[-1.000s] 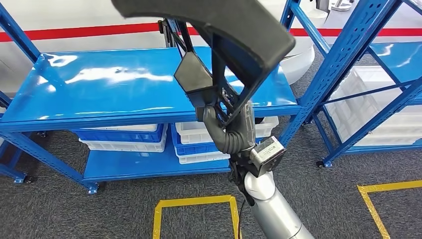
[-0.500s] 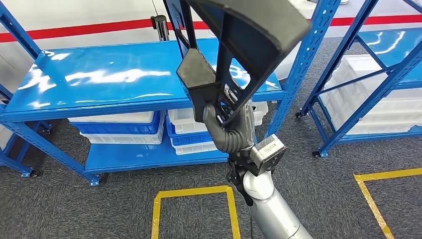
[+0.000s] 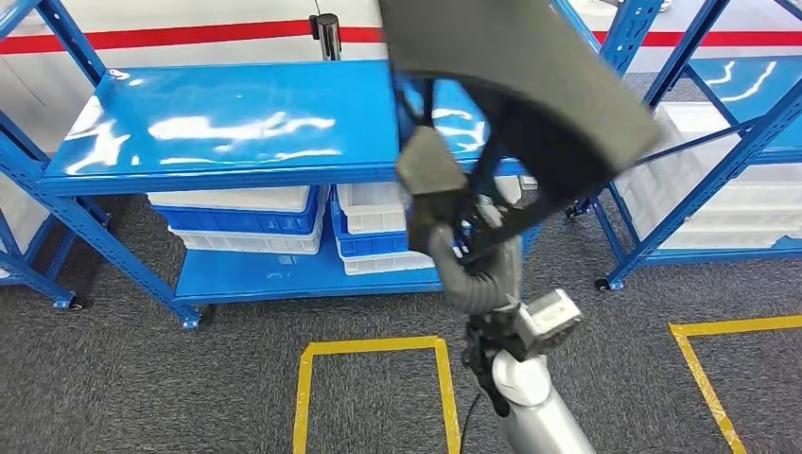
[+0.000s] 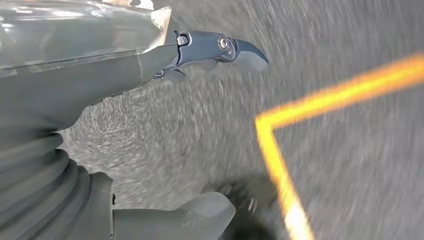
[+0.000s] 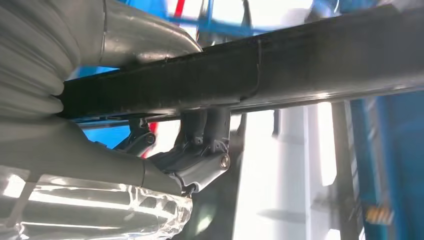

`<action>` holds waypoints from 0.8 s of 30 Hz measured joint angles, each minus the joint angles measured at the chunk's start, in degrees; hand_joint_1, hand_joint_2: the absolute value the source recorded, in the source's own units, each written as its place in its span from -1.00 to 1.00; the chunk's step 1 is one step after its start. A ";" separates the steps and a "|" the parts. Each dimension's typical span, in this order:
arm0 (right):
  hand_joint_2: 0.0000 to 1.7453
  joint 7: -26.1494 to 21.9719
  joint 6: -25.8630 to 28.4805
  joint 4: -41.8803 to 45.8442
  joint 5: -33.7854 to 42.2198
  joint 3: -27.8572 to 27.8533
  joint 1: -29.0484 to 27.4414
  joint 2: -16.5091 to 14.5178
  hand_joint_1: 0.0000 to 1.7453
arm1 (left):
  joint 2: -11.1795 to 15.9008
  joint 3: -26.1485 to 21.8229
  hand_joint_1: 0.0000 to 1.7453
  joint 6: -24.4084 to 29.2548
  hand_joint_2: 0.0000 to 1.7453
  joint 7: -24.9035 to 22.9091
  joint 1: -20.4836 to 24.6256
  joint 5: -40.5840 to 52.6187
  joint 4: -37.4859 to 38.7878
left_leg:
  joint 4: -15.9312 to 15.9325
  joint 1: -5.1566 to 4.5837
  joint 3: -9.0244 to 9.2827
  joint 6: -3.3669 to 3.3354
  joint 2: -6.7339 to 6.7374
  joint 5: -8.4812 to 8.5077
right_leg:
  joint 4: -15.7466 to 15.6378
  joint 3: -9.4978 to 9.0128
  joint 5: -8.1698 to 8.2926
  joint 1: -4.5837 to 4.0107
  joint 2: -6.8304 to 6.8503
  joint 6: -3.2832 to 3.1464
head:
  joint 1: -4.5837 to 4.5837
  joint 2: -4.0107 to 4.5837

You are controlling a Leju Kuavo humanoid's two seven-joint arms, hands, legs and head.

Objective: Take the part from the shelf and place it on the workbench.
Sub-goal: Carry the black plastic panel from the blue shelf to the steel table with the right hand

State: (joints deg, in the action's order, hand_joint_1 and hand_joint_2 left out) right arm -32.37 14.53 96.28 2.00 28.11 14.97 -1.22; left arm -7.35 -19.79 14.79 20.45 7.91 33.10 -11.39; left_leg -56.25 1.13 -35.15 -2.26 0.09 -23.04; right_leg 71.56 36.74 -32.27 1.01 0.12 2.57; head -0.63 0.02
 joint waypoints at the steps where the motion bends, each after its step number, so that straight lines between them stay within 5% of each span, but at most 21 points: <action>1: 1.00 -0.41 0.26 1.59 0.15 -1.34 -1.79 1.04 0.96 | -0.41 1.07 -1.00 -0.23 1.00 -0.84 0.32 1.44 0.00 | -0.27 0.06 -0.68 0.28 -0.11 0.43 | -3.66 -2.73 1.15 0.25 0.03 0.62 | -0.08 0.00; 4: 1.00 -1.00 0.72 5.22 1.04 -3.84 -4.69 3.71 0.96 | -0.94 3.81 -1.00 -0.62 1.00 -2.30 1.19 3.53 -0.02 | -0.99 -0.16 -2.08 1.43 0.16 1.56 | -14.43 -9.63 1.78 0.10 -0.34 0.69 | -0.20 0.00; 7: 1.00 -1.57 0.92 5.82 3.68 -4.31 -4.99 6.17 0.96 | -0.90 5.08 -1.00 -0.73 1.00 -1.57 1.76 3.65 -0.08 | -1.15 -0.08 -2.64 2.25 0.43 2.19 | -15.26 -8.79 2.23 0.07 -0.64 -0.59 | 0.15 0.00; 8: 1.00 -1.76 0.97 5.78 4.34 -4.34 -4.95 6.76 0.96 | -0.85 5.30 -1.00 -0.77 1.00 -1.24 1.76 3.62 -0.10 | -1.95 0.09 -3.15 2.41 0.39 1.00 | -15.18 -8.25 2.69 0.31 -0.54 -1.35 | 0.24 0.00; 10: 1.00 -2.00 1.01 5.74 4.90 -4.34 -4.84 7.46 0.96 | -0.74 5.51 -1.00 -0.84 1.00 -0.91 1.69 3.59 -0.13 | -6.60 0.35 -4.95 2.75 0.18 -4.07 | -15.20 -7.17 3.89 0.55 -0.27 -2.73 | 0.44 0.00; 12: 1.00 -2.09 1.01 5.71 5.08 -4.32 -4.81 7.91 0.96 | -0.68 5.60 -1.00 -0.86 1.00 -0.79 1.67 3.58 -0.13 | -14.03 0.35 -6.95 3.00 0.01 -9.10 | -15.11 -5.90 5.06 0.17 -0.15 -3.26 | 0.56 0.00; 13: 1.00 -2.13 1.04 5.67 5.14 -4.32 -4.82 8.14 0.96 | -0.65 5.62 -1.00 -0.87 1.00 -0.75 1.66 3.58 -0.13 | -16.84 0.36 -7.28 3.04 -0.03 -9.92 | -15.06 -5.15 5.60 0.00 -0.12 -3.28 | 0.57 0.00; 15: 1.00 -2.29 1.38 5.62 5.21 -4.31 -4.90 8.49 0.96 | -0.63 5.65 -1.00 -0.92 1.00 -0.62 1.64 3.61 -0.14 | -16.95 0.35 -5.12 2.83 -0.02 -8.14 | -15.00 -3.93 6.51 -0.25 -0.10 -3.13 | 0.60 0.00; 17: 1.00 -2.55 2.30 5.82 4.87 -4.29 -5.22 8.53 0.96 | -0.56 5.73 -1.00 -1.04 1.00 -0.51 1.70 3.85 -0.27 | -9.68 0.20 0.69 2.12 -0.09 -5.87 | -14.99 -3.30 7.15 -0.47 -0.10 -2.77 | 0.61 0.00; 19: 1.00 -2.62 3.60 6.53 3.64 -4.26 -5.79 8.29 0.96 | -0.41 6.05 -1.00 -1.28 1.00 -0.53 1.92 4.37 -0.45 | -2.72 -0.10 5.38 1.47 -0.13 -5.85 | -14.95 -3.01 7.68 -0.72 0.04 -2.20 | 0.54 0.00; 24: 1.00 -2.21 5.21 8.09 1.48 -4.06 -6.57 7.82 0.96 | -0.30 6.66 -1.00 -1.79 1.00 -1.02 2.25 5.29 -0.52 | -0.76 -0.66 6.13 0.90 -0.10 -6.10 | -15.06 -2.79 8.47 -0.58 0.25 -1.26 | 0.60 0.00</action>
State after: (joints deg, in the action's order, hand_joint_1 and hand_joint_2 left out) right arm -34.59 19.75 104.38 3.48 24.05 8.39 6.60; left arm -7.65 -13.13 12.99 19.43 10.16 38.38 -11.91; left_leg -57.01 0.46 -29.02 -1.36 -0.01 -29.14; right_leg 56.50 33.94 -23.80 0.43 0.37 1.31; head -0.03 0.02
